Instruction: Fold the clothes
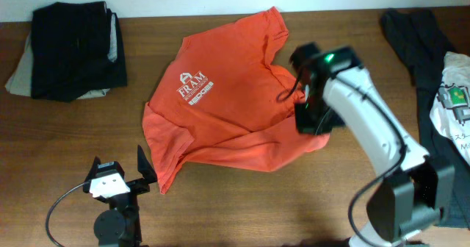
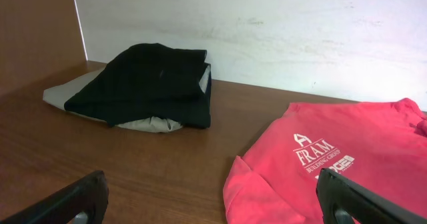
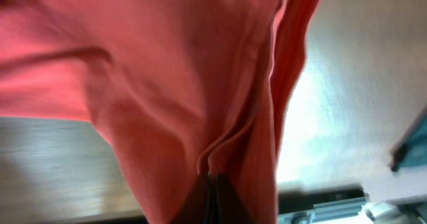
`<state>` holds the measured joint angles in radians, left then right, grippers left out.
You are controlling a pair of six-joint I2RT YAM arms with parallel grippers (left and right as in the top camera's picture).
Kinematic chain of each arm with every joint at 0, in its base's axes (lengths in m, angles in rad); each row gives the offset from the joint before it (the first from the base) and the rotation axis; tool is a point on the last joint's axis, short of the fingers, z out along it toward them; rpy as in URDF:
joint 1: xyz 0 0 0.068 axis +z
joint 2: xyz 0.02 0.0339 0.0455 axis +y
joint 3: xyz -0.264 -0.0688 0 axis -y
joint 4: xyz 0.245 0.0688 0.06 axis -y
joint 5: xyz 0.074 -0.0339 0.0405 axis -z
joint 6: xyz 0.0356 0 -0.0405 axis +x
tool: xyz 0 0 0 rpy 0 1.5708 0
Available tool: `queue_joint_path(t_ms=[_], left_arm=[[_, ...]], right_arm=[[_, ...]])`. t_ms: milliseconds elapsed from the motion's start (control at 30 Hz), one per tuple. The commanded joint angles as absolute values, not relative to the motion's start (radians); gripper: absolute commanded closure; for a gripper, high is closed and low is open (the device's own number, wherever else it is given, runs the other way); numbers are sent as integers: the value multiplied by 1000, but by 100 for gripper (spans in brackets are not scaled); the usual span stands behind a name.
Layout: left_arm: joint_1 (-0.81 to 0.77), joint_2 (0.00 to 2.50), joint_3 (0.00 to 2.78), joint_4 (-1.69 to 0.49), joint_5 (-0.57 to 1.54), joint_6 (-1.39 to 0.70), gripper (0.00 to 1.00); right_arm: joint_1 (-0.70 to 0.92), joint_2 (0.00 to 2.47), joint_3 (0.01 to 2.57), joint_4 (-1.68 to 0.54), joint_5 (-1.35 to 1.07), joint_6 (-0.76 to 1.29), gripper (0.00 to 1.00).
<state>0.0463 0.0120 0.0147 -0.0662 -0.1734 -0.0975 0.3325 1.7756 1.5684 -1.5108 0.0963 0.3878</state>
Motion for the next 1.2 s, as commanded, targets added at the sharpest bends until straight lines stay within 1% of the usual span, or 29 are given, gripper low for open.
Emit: queue_joint_path(t_ms=[0, 167, 233, 300, 333, 433, 533, 600, 733, 833, 967, 1067, 1167], left_arm=[[51, 7, 9, -64, -180, -81, 1], [51, 7, 9, -59, -138, -82, 1], [51, 7, 9, -35, -86, -83, 1], [51, 7, 9, -14, 36, -83, 1], [51, 7, 9, 2, 125, -82, 1], [51, 7, 9, 74, 331, -83, 1], [51, 7, 10, 180, 447, -83, 1], [51, 7, 17, 231, 469, -99, 1], [50, 36, 71, 228, 525, -172, 1], [50, 112, 145, 227, 555, -171, 1], [50, 296, 308, 235, 612, -171, 1], [48, 387, 376, 255, 625, -171, 1], [48, 432, 398, 320, 728, -171, 1]], right_arm=[[408, 1587, 1417, -1483, 212, 568, 96], [419, 1377, 1228, -1406, 141, 583, 96], [419, 1311, 1161, -1377, 133, 600, 96], [419, 1268, 1106, -1348, 131, 628, 95], [418, 1255, 1078, -1328, 130, 643, 93], [418, 1253, 1023, -1258, 108, 664, 91], [418, 1253, 950, -1143, 51, 672, 91], [419, 1253, 904, -1069, 26, 715, 91], [419, 1253, 853, -966, 10, 766, 91], [419, 1253, 852, -946, 10, 765, 92], [419, 1253, 852, -910, 8, 765, 92], [419, 1254, 852, -899, 8, 765, 92], [419, 1254, 852, -899, 11, 765, 91]])
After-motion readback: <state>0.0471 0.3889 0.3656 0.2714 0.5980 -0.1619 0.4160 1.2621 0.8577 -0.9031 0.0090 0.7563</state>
